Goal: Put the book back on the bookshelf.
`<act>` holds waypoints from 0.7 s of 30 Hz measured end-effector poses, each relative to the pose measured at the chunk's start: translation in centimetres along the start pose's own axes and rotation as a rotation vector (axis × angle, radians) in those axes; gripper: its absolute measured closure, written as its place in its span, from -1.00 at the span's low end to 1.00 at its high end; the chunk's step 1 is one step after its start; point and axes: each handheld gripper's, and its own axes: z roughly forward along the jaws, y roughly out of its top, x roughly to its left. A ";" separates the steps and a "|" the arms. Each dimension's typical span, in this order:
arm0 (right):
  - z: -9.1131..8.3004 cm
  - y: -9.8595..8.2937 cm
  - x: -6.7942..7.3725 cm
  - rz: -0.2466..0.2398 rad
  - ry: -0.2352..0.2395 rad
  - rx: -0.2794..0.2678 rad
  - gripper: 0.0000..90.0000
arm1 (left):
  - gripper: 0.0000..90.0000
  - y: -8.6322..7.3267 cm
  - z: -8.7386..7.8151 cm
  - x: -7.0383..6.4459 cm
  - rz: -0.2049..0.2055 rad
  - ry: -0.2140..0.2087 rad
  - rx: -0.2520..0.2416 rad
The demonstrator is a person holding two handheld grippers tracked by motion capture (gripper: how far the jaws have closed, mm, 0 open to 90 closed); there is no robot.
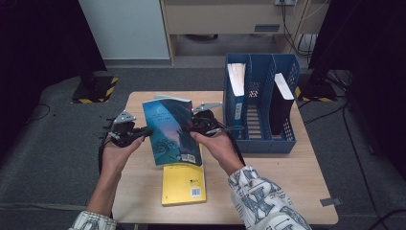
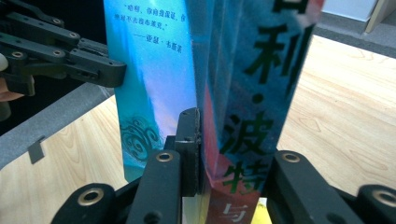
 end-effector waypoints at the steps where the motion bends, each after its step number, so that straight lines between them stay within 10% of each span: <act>1: 0.0 0.0 0.0 0.001 -0.002 0.001 0.61 | 0.78 0.1 0.0 0.0 0.006 0.004 0.001; 21: 0.6 -0.2 -0.4 -0.028 -0.024 -0.018 0.57 | 0.90 0.7 0.2 0.6 0.019 -0.001 0.021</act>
